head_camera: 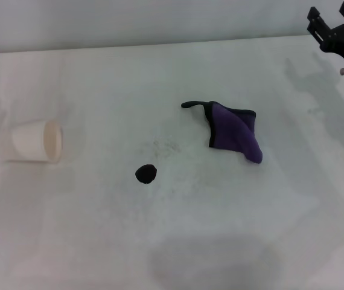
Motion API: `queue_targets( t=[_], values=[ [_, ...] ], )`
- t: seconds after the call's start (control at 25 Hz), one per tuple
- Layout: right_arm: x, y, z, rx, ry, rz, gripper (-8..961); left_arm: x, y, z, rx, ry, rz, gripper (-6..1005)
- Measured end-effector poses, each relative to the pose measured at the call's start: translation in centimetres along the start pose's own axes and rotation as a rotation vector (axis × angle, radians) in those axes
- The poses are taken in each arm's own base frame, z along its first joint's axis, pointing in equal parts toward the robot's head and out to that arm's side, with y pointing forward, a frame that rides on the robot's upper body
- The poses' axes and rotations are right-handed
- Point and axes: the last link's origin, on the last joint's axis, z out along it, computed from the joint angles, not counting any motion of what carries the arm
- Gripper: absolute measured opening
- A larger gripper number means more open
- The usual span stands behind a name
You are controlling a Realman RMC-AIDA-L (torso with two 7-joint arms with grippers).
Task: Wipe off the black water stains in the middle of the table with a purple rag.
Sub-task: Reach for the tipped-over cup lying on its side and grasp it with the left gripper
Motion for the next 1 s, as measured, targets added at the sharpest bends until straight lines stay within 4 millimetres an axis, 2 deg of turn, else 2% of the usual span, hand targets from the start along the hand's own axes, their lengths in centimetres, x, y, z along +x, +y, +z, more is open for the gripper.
queue_targets(
  t=[0.6,1.0],
  values=[
    [0.0,-0.1,-0.1,-0.001,-0.001,-0.001,725,0.1,-0.2,-0.5,0.005,0.021,-0.004,892],
    [0.7,-0.6,-1.2,0.008,0.020,0.002,725,1.7,-1.3,-0.3,0.017,0.088,-0.143,890]
  ],
)
